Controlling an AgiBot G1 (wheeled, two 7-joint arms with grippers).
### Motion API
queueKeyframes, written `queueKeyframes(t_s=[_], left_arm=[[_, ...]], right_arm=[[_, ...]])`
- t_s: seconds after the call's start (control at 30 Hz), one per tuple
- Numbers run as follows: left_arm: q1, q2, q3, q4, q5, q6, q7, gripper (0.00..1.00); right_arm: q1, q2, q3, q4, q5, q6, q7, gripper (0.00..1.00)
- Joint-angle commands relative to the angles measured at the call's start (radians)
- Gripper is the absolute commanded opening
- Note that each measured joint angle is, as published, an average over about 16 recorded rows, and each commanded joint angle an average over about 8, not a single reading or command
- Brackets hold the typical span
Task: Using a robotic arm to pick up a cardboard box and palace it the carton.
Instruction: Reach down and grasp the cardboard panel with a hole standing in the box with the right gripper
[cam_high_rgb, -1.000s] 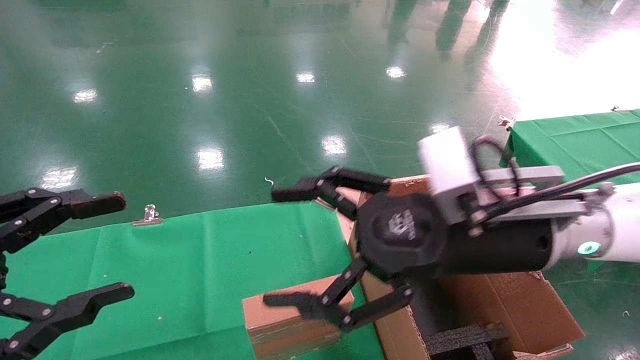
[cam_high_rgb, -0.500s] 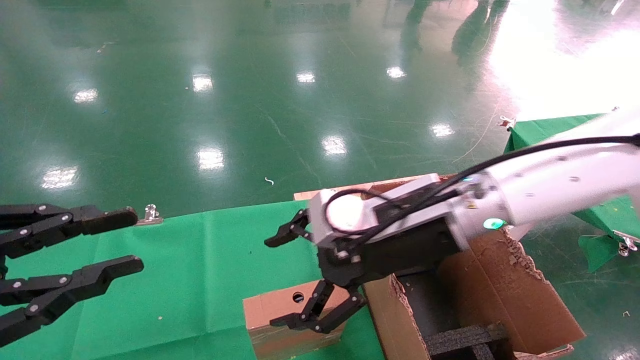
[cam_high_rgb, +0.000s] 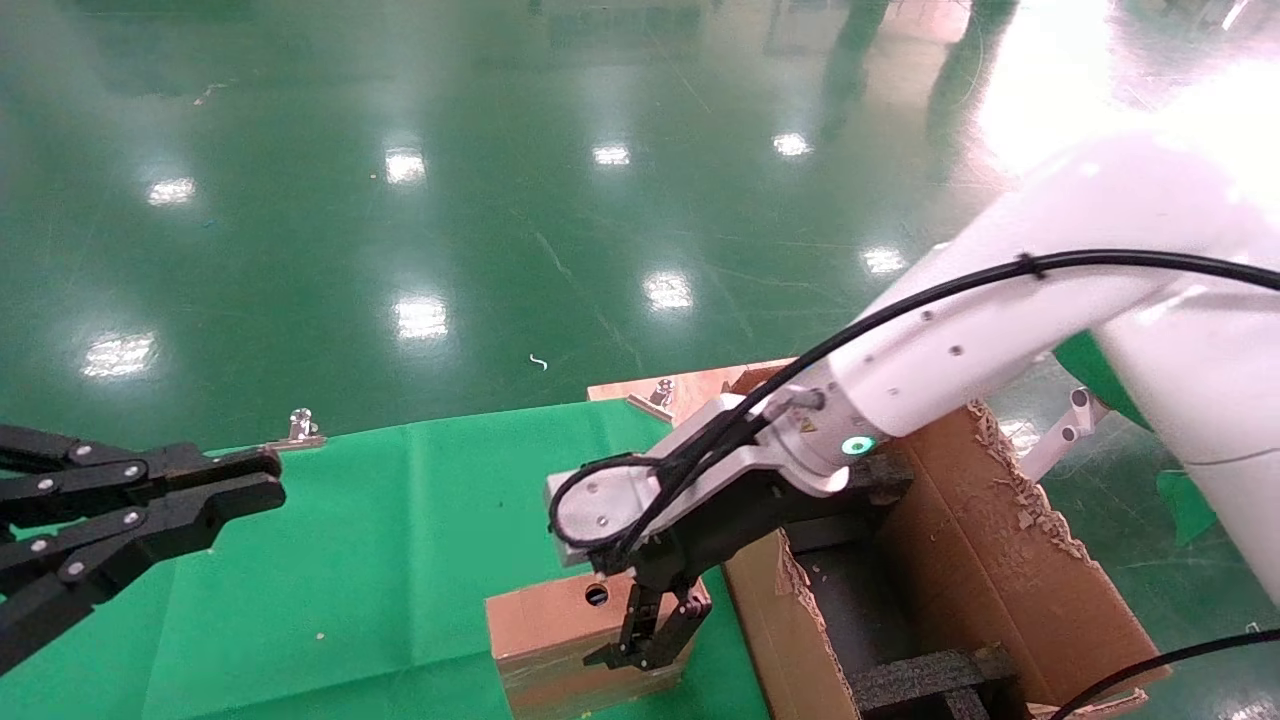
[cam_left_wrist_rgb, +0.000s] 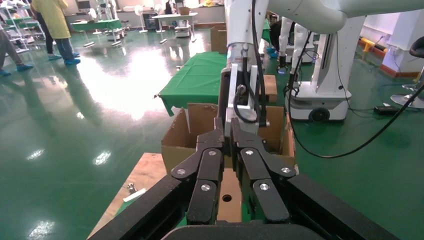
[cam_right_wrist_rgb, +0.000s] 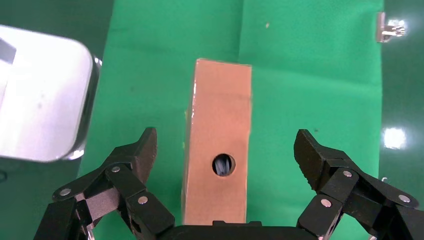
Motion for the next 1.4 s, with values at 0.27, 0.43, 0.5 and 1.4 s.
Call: queueKeyframes(t_s=[0.27, 0.43, 0.5, 1.4], left_arm=[[0.000, 0.000, 0.000, 0.000, 0.000, 0.000, 0.000, 0.00], [0.000, 0.000, 0.000, 0.000, 0.000, 0.000, 0.000, 0.47], [0.000, 0.000, 0.000, 0.000, 0.000, 0.000, 0.000, 0.72], [0.000, 0.000, 0.000, 0.000, -0.001, 0.000, 0.000, 1.00]], right_arm=[[0.036, -0.061, -0.102, 0.008, -0.091, 0.009, 0.005, 1.00], [0.046, -0.084, -0.143, 0.010, -0.120, 0.009, 0.002, 1.00], [0.050, -0.090, -0.156, 0.011, -0.127, 0.007, 0.000, 1.00], [0.058, -0.100, -0.178, 0.010, -0.135, 0.006, -0.001, 0.00]])
